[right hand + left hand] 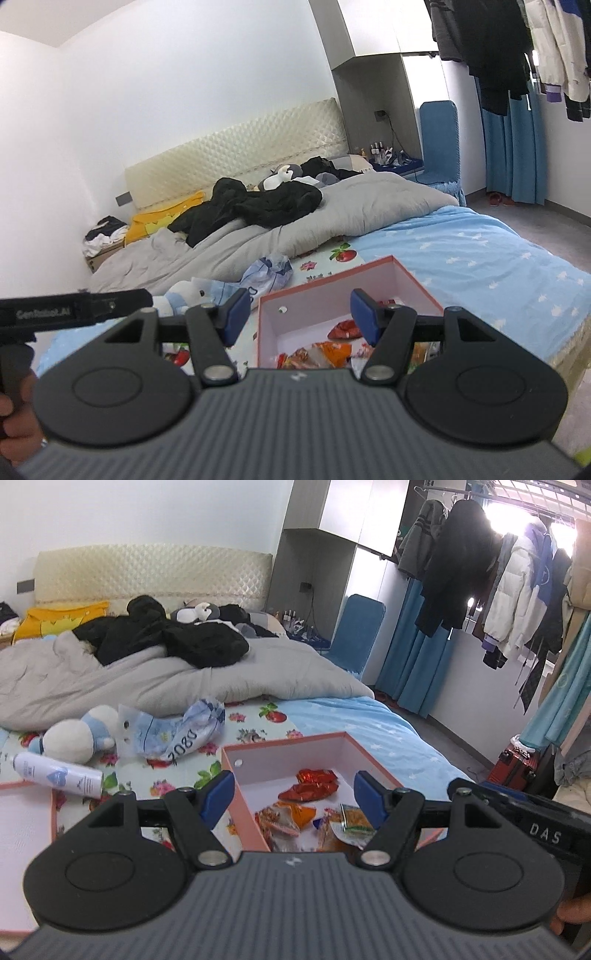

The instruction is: Organize snacks

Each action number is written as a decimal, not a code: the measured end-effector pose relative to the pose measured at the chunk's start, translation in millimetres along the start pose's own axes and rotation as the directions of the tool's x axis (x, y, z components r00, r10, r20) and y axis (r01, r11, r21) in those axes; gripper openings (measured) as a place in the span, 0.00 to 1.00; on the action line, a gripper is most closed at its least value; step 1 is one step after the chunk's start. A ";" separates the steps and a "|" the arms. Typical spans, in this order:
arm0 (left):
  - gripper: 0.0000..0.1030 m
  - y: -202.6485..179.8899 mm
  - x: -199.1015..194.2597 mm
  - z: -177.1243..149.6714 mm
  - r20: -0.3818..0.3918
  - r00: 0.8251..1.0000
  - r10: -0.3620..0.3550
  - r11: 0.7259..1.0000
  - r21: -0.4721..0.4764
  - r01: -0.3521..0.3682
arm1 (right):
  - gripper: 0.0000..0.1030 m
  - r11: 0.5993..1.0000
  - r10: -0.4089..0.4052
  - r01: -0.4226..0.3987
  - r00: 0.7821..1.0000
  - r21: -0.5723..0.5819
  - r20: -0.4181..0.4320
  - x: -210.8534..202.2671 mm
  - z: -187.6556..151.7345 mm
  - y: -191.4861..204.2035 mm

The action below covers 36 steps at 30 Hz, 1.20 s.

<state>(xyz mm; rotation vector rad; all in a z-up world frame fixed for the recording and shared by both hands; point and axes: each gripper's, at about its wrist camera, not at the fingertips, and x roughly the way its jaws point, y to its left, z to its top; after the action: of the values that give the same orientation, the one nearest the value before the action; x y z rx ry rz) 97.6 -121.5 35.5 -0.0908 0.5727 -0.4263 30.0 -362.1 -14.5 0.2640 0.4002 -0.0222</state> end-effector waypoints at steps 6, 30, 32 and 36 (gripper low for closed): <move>0.74 4.9 -11.6 -25.6 -0.027 0.999 0.026 1.000 0.014 -0.025 | 0.61 0.999 -0.025 0.024 1.000 -0.020 -0.018 -17.1 -26.5 2.2; 0.74 13.3 -10.6 -82.5 -0.058 0.995 0.082 0.996 -0.018 -0.084 | 0.61 0.998 -0.043 0.040 0.996 -0.038 -0.085 -17.6 -72.3 1.2; 0.74 15.0 -11.5 -82.2 -0.056 0.995 0.083 0.996 -0.025 -0.084 | 0.61 0.999 -0.040 0.036 0.995 -0.037 -0.092 -14.8 -72.5 1.3; 0.74 16.8 -12.1 -82.0 -0.053 0.995 0.087 0.996 -0.020 -0.088 | 0.61 0.998 -0.045 0.042 0.995 -0.039 -0.092 -13.8 -74.7 1.5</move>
<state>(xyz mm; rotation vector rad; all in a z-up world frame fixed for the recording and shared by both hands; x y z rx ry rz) 50.1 -98.4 -30.6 -0.0755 0.6304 -0.3377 -11.2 -341.7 -75.0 0.2203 0.4982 -0.0456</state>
